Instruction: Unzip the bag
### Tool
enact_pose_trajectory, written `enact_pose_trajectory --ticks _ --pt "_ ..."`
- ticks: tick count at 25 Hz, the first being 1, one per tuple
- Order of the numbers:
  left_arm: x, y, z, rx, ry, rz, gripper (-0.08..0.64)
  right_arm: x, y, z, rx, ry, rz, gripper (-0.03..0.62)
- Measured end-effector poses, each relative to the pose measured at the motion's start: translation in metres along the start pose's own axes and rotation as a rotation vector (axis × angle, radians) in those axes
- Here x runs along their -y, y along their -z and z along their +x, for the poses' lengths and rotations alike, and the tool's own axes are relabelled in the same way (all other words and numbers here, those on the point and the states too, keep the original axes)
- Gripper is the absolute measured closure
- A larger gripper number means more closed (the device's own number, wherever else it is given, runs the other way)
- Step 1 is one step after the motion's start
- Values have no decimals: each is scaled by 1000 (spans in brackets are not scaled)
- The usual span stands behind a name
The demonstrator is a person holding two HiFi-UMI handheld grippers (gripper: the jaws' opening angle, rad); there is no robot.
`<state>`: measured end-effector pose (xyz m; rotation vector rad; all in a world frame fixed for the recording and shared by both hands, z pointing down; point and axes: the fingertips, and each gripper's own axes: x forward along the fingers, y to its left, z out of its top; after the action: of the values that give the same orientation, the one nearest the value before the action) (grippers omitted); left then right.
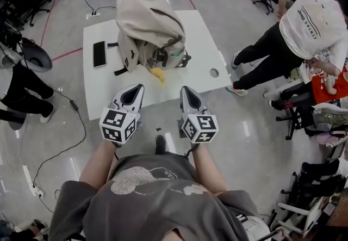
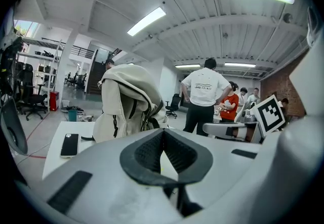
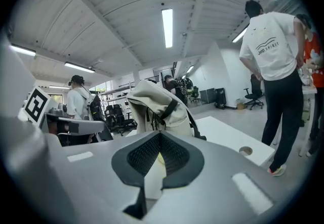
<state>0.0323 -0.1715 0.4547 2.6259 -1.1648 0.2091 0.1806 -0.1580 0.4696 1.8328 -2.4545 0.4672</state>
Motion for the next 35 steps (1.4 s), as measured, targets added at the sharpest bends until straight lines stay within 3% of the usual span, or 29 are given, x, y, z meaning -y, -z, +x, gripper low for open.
enact_pose_trajectory --ticks 7,9,11,16,28,32,35 --pt "-15 -6 55 -12 -101 22 551 31 -5 29 -40 -106 -9 592" --pt "-17 -5 68 -28 -109 22 481 33 -6 39 -48 -143 -15 592" --pt "-20 -4 80 -44 -115 34 465 33 -10 48 -51 -166 -18 592" --pt "-38 -9 106 -28 -142 147 443 23 -10 68 -65 -196 -34 592" --pt "-54 6 157 -81 10 243 383 27 -15 102 -85 -96 -32 592" --pt "-53 6 159 -108 48 236 481 26 -17 108 -85 -79 -37 592" --pt "-53 6 153 -121 75 221 507 27 -15 111 -89 -72 -35 592"
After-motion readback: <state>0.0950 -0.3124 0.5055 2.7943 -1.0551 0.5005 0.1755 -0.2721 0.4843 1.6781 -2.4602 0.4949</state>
